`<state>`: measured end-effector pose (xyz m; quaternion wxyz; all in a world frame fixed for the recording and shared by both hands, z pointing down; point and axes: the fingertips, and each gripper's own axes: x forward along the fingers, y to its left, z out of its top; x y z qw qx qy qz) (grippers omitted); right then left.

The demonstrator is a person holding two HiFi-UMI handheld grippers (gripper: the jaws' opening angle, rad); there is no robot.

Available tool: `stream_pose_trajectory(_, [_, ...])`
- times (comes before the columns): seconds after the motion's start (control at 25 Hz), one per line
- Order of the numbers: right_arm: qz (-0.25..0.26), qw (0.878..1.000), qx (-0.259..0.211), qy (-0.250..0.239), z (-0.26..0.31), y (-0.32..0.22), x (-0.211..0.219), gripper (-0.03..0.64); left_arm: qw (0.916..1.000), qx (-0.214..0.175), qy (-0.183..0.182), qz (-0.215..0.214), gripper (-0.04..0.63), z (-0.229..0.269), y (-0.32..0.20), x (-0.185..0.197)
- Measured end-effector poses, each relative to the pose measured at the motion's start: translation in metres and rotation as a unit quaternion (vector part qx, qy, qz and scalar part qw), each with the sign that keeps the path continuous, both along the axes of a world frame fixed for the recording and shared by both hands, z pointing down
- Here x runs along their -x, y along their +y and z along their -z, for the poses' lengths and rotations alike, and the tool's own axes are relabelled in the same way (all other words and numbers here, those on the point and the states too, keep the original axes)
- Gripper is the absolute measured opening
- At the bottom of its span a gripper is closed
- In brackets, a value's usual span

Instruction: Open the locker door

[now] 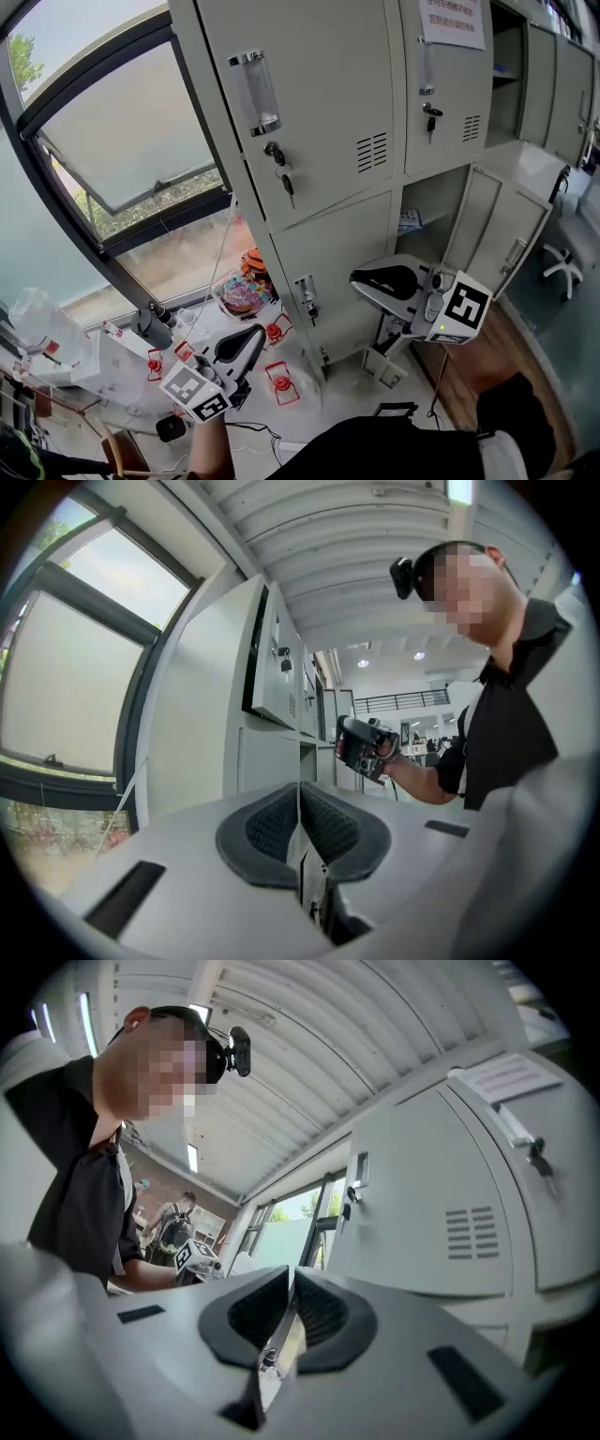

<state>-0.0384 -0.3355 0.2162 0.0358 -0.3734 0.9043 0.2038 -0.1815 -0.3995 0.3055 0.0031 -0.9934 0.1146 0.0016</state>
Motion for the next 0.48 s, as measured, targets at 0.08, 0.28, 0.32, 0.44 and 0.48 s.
stream_pose_trajectory(0.08, [0.004, 1.0, -0.019, 0.016, 0.026, 0.003, 0.004, 0.019, 1.0, -0.009, 0.0, 0.0, 0.02, 0.017, -0.002, 0.002])
stream_pose_trajectory(0.28, [0.052, 0.999, -0.015, -0.001, 0.088, 0.008, 0.016, 0.084, 0.9988, -0.048, 0.004, 0.005, 0.02, 0.062, -0.008, 0.006])
stream_pose_trajectory(0.32, [0.057, 0.998, -0.01, -0.012, 0.101, 0.008, 0.016, 0.086, 0.9985, -0.055, 0.007, 0.003, 0.02, 0.071, -0.006, 0.007])
stream_pose_trajectory(0.44, [0.055, 0.998, -0.003, -0.032, 0.138, 0.0, 0.012, 0.086, 0.9965, -0.083, 0.012, 0.0, 0.02, 0.098, -0.001, 0.008])
stream_pose_trajectory(0.48, [0.05, 0.998, -0.004, -0.029, 0.148, -0.003, 0.011, 0.086, 0.9957, -0.092, 0.011, 0.0, 0.02, 0.106, 0.001, 0.009])
